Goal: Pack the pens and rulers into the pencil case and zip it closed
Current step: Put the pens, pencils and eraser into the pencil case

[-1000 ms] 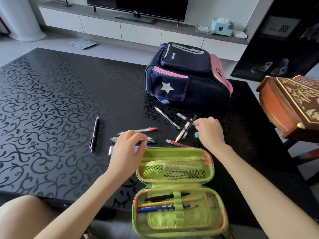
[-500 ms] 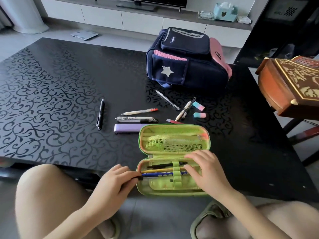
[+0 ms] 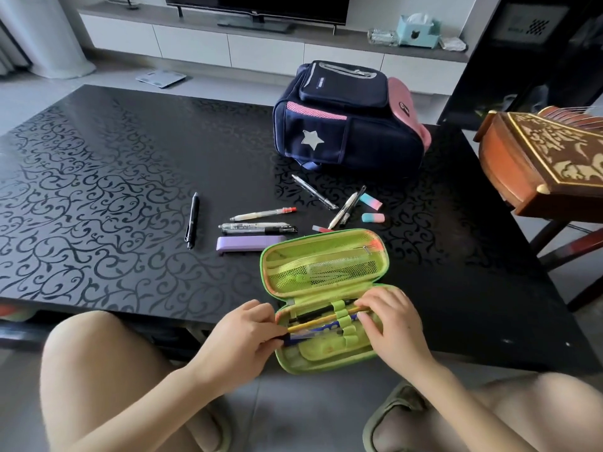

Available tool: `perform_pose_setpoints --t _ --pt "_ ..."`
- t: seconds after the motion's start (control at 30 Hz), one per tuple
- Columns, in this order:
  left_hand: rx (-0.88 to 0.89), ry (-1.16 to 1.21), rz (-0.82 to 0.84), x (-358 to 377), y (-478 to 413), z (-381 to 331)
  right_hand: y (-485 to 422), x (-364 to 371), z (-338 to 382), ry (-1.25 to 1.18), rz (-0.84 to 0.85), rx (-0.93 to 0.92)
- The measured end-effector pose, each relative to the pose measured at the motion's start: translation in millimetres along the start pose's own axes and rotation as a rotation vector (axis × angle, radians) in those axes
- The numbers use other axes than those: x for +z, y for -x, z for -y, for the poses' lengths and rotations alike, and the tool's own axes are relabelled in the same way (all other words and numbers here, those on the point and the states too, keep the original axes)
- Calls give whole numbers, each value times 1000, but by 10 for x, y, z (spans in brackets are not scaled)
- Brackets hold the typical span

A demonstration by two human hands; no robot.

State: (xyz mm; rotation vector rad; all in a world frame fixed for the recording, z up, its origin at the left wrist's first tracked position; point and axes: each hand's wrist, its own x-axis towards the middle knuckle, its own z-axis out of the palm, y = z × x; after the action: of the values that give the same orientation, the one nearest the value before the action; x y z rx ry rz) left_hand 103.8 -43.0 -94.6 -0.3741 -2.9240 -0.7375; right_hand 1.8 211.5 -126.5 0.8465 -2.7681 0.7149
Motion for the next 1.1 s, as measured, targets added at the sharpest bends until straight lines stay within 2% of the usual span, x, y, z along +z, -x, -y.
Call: perform_pose_setpoints --t 0.4,0.57,0.7,0.9,0.97,1.1 --pt "17 -78 26 325 -318 -292 -31 39 -7 -50 -43 -4" --pt "-38 92 89 301 -336 -211 -153 -62 1 -29 71 17" --pt "-5 150 69 309 -231 -173 -475 -145 157 -35 55 22" --pt "34 76 -11 416 -235 -173 -1288 45 610 12 21 -81" --pt "57 75 -36 408 -243 -116 -1587 174 693 83 82 -65" --pt "82 108 -50 338 -262 78 -2028 451 753 283 312 -28"
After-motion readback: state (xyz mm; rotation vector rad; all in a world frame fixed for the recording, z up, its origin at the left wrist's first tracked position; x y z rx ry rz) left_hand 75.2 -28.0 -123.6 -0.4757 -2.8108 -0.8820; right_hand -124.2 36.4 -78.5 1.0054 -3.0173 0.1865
